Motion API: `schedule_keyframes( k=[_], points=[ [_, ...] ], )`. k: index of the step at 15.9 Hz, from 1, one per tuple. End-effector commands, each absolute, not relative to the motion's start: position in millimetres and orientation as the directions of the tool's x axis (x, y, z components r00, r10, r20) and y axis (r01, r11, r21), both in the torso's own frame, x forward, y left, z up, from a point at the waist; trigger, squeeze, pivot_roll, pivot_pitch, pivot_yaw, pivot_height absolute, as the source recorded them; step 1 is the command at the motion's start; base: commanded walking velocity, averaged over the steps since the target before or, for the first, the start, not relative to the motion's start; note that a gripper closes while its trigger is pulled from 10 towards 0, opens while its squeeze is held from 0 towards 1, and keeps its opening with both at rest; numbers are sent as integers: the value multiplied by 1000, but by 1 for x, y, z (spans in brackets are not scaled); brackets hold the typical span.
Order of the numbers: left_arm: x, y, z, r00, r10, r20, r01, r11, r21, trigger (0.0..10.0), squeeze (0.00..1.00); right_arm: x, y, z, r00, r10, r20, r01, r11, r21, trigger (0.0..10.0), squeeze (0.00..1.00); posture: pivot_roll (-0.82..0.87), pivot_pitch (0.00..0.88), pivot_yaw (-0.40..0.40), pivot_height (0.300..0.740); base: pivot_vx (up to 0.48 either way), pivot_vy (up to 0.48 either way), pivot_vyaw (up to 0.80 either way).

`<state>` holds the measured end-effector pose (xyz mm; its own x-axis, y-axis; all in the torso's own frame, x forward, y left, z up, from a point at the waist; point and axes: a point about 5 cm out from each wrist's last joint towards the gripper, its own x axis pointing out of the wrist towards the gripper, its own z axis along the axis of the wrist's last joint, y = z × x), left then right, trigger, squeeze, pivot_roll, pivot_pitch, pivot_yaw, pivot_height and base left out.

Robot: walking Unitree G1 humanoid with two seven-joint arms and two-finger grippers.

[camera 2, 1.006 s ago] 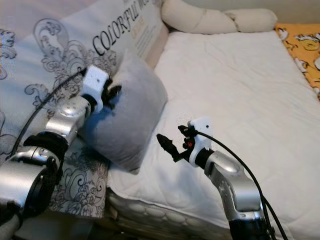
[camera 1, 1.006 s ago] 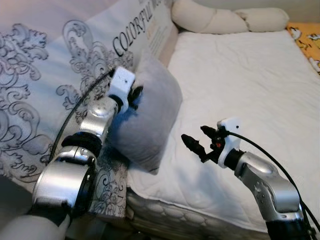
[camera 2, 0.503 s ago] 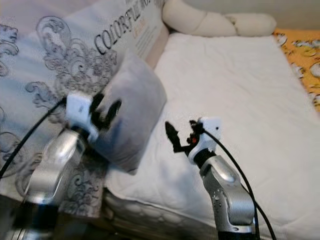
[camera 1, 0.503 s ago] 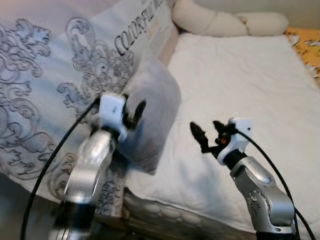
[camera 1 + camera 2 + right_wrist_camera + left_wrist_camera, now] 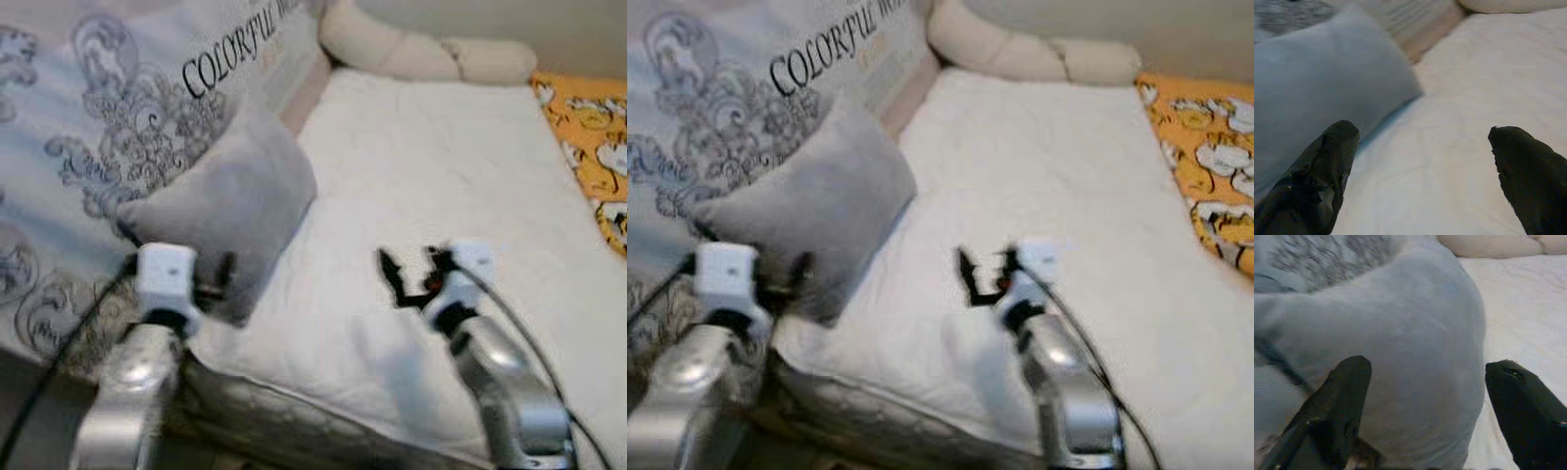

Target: Clean up the room

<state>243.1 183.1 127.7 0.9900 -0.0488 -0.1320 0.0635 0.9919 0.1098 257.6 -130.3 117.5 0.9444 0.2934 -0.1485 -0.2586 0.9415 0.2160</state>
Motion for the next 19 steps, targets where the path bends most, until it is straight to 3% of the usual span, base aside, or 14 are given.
schedule_keyframes(
  k=[1, 13, 19],
  points=[
    [244, 178, 131, 990, -60, -126, 75, 990, 116, 10000, 980, 258, -136, 118, 952, 266, -153, -236, 953, 192, 10000, 0, 40, 0, 36, 740, 0, -480, 0],
    [245, 172, 126, 980, -64, -189, 92, 985, 146, 10000, 980, 267, -150, 100, 952, 115, -284, -99, 993, 70, 10000, 0, 34, 0, 33, 740, 0, -480, 0],
    [247, 171, 124, 978, -70, -196, 102, 983, 156, 10000, 984, 268, -146, 99, 943, 152, -297, -136, 988, 75, 10000, 0, 31, 0, 37, 740, 0, -480, 0]
  ],
)
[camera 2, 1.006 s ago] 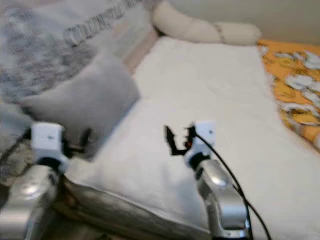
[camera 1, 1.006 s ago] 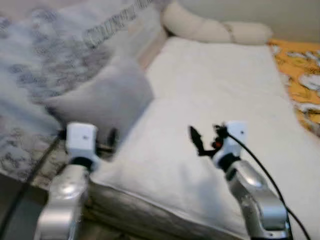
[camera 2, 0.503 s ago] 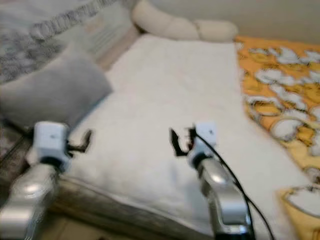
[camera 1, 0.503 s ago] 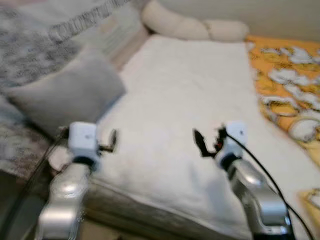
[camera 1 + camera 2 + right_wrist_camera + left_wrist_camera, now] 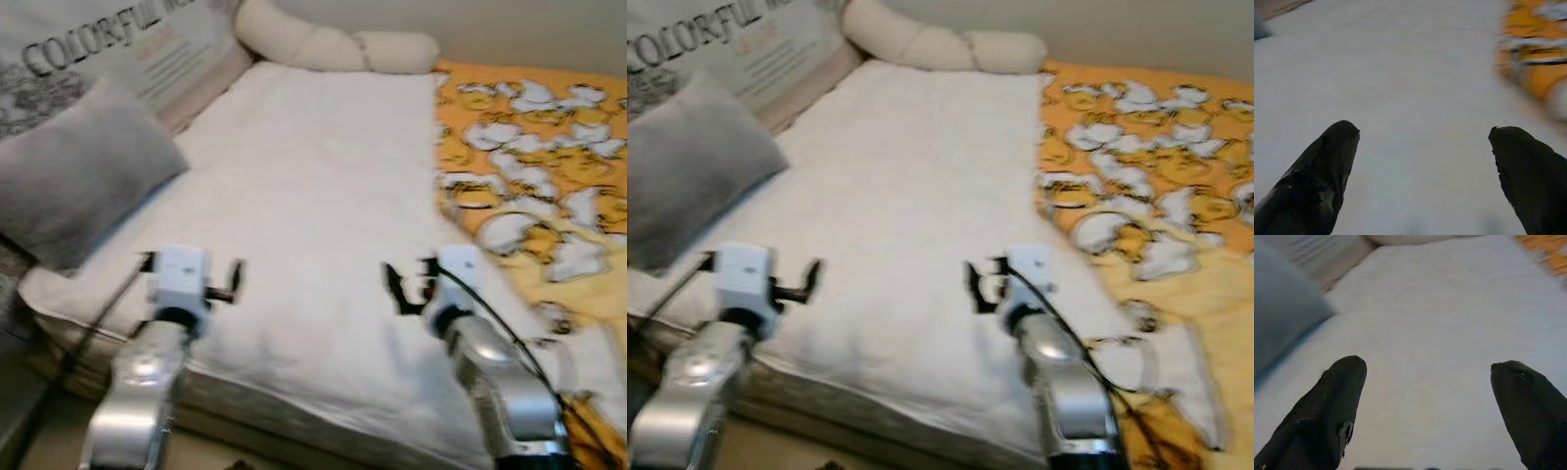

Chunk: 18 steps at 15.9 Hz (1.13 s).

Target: Clean up the room

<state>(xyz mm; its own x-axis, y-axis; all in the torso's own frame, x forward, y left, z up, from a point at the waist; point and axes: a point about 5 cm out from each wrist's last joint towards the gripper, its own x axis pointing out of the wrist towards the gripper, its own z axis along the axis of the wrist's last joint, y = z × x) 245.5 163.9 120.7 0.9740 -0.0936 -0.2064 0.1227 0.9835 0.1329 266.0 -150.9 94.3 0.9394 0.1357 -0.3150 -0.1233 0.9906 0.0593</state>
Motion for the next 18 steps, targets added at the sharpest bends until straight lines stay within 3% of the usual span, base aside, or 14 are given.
schedule_keyframes(
  k=[1, 18],
  points=[
    [247, 170, 124, 978, -72, -196, 103, 982, 156, 10000, 984, 268, -146, 99, 943, 153, -296, -138, 988, 73, 10000, 0, 29, 0, 37, 740, 0, -480, 0],
    [247, 167, 121, 972, -109, -209, 147, 974, 171, 10000, 984, 267, -137, 95, 928, 212, -307, -191, 977, 97, 10000, 0, 22, 0, 52, 740, 0, -480, -56]
  ],
)
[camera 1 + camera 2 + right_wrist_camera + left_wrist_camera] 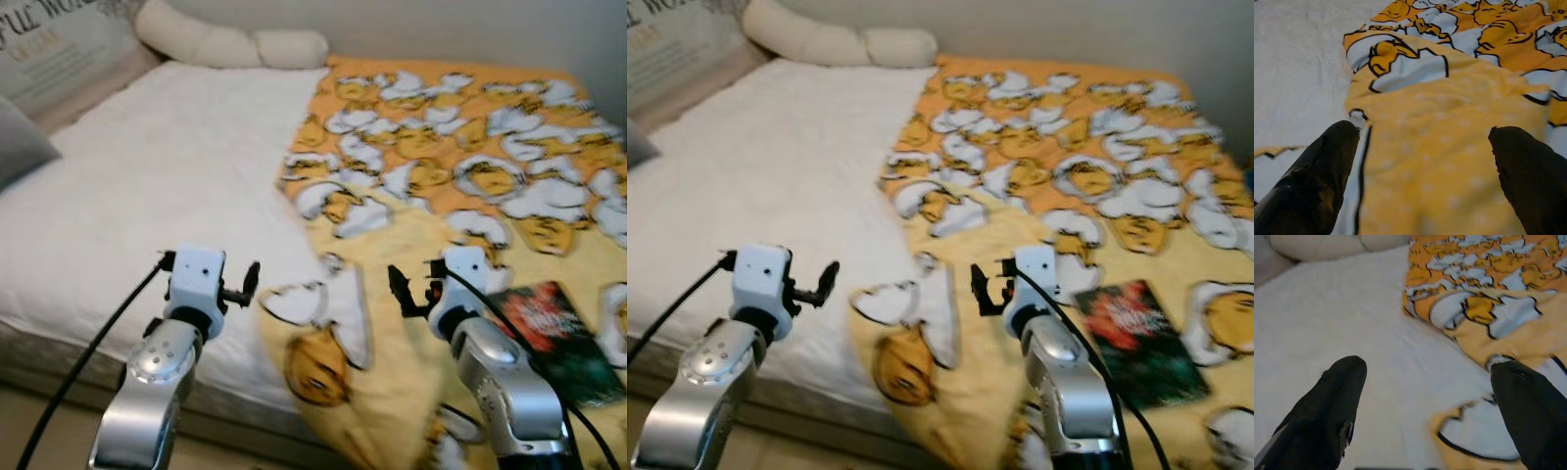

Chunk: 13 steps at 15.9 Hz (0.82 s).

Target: Clean up the room

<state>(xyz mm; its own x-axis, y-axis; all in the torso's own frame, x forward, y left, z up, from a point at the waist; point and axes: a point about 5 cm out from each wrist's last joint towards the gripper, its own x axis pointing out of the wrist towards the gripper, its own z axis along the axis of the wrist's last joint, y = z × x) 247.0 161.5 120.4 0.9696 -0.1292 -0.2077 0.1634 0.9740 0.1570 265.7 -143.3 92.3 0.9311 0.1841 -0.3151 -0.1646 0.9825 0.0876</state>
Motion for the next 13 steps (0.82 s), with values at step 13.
schedule_keyframes(
  k=[13],
  points=[
    [248, 165, 119, 967, -131, -219, 172, 969, 180, 10000, 992, 265, -129, 101, 875, 366, -316, -364, 929, 68, 10000, 0, 1, 0, 61, 740, 0, -480, 123]
  ],
)
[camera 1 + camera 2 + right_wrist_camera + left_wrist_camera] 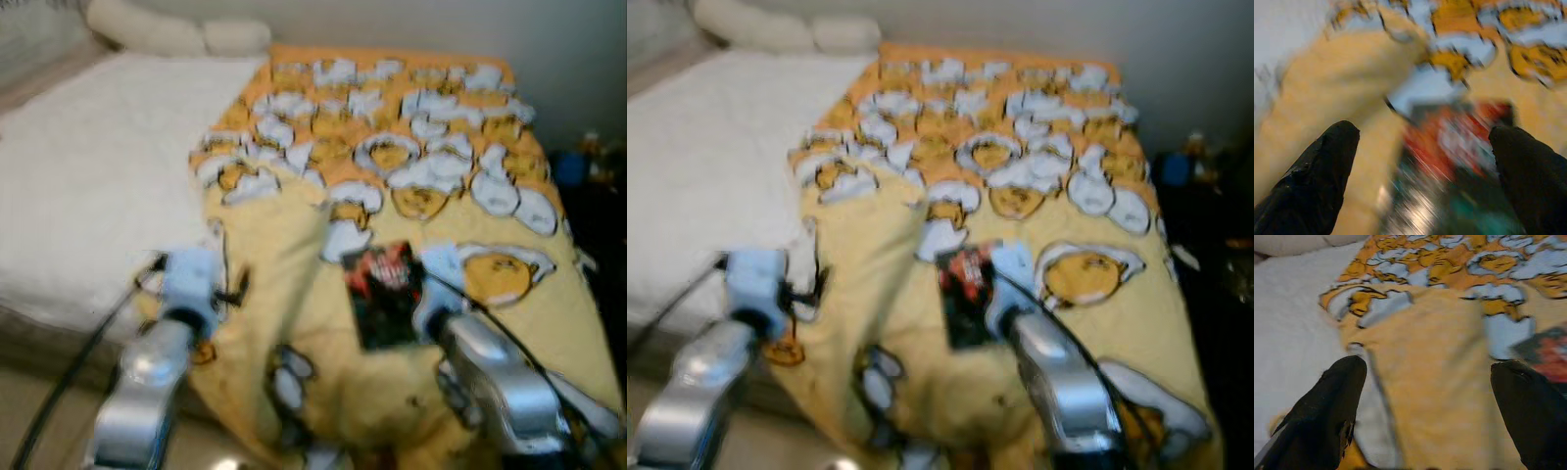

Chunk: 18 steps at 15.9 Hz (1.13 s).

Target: Clean up the room

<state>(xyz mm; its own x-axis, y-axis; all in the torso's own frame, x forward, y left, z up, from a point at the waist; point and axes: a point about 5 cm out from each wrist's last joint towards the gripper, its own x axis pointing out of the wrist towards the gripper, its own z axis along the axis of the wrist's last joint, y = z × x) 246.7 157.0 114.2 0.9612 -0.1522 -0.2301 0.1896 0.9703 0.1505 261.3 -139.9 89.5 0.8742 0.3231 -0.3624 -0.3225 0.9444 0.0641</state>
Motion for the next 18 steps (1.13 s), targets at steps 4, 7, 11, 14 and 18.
schedule_keyframes(
  k=[4, 7, 11, 14, 18],
  points=[
    [249, 167, 119, 969, -112, -222, 147, 977, 151, 10000, 965, 264, -134, 102, 866, 398, -302, -366, 917, 157, 10000, 0, 1, 0, 60, 740, 0, -182, 200],
    [251, 168, 120, 969, -113, -218, 147, 978, 147, 10000, 890, 257, -135, 102, 822, 487, -294, -441, 872, 211, 10000, 8, 0, 0, 57, 740, 0, 0, 0],
    [251, 166, 120, 965, -143, -220, 182, 968, 170, 10000, 824, 260, -135, 102, 833, 478, -279, -423, 875, 236, 10000, 1000, -9, 0, 71, 740, 0, 0, 0],
    [251, 163, 121, 956, -184, -228, 228, 956, 185, 10000, 824, 272, -132, 94, 839, 461, -289, -394, 881, 261, 10000, 1000, -16, 0, 80, 740, 0, 0, 0],
    [254, 159, 124, 947, -222, -232, 266, 946, 183, 10000, 820, 294, -129, 82, 794, 484, -369, -403, 872, 278, 10000, 1000, -9, 0, 71, 740, 0, 0, 0]
  ],
)
